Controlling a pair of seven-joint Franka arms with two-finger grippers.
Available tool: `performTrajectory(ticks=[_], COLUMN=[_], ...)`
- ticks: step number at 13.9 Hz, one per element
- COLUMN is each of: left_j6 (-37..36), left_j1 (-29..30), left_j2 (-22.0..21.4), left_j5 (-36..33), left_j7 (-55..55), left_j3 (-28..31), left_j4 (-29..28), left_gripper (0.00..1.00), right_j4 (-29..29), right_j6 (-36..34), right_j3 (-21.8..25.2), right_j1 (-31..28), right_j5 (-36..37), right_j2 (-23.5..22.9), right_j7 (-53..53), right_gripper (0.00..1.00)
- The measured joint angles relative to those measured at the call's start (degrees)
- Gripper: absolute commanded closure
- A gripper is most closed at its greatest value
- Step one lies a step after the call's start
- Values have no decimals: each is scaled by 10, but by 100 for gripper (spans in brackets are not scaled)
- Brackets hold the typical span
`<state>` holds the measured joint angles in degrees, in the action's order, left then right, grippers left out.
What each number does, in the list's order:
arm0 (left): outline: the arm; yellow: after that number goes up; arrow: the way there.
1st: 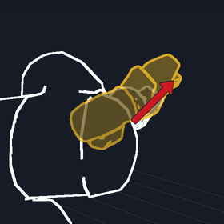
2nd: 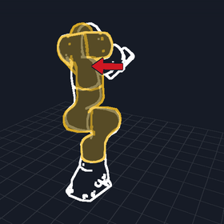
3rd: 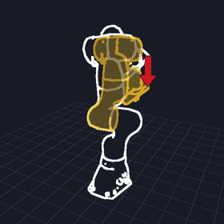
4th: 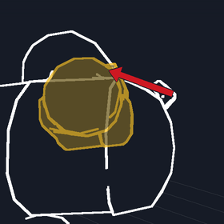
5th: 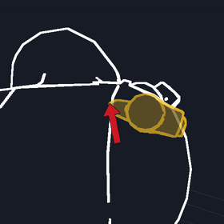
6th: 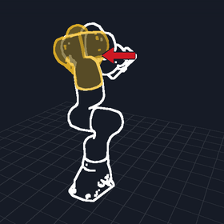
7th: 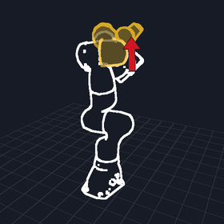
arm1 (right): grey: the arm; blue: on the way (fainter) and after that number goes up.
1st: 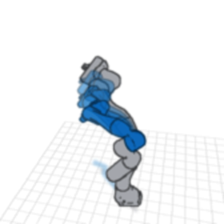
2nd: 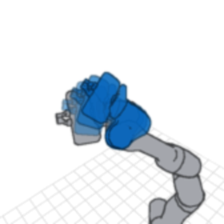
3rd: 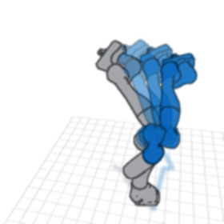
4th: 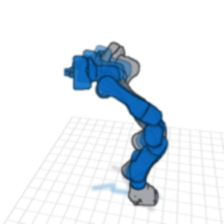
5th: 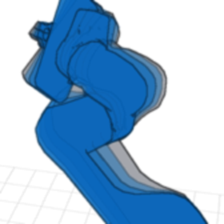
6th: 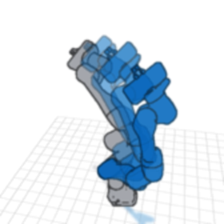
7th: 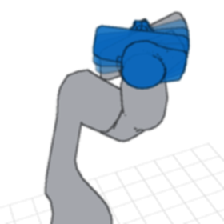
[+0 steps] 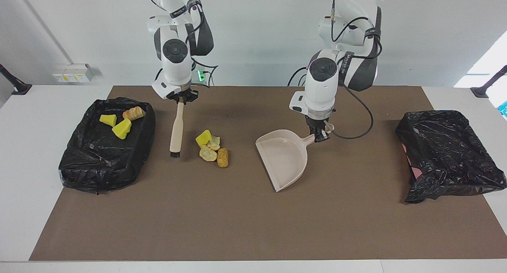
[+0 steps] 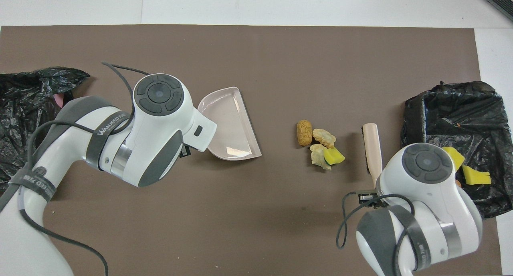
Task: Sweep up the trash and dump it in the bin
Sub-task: 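Place the dustpan near the trash while the right gripper positions the brush, then sweep the bread and yellow pieces into the dustpan with the right gripper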
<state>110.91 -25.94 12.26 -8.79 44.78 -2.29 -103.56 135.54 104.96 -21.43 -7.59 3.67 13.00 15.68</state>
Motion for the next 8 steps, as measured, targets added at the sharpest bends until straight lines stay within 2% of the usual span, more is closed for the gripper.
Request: performTrajectory(ticks=[3,8], left_j6=[18,72], left_j1=[-2,-39], left_j2=[0,1], left_j5=[-7,-7], left_j7=[44,53], left_j3=[-4,-8], left_j4=[-5,-37], left_gripper=[100,100], right_j4=[44,45], right_j6=[54,139], right_j3=[-4,-6], right_j1=[5,56], right_j5=[-18,-104], right_j2=[-11,-56], right_j7=[14,25], right_gripper=[100,100])
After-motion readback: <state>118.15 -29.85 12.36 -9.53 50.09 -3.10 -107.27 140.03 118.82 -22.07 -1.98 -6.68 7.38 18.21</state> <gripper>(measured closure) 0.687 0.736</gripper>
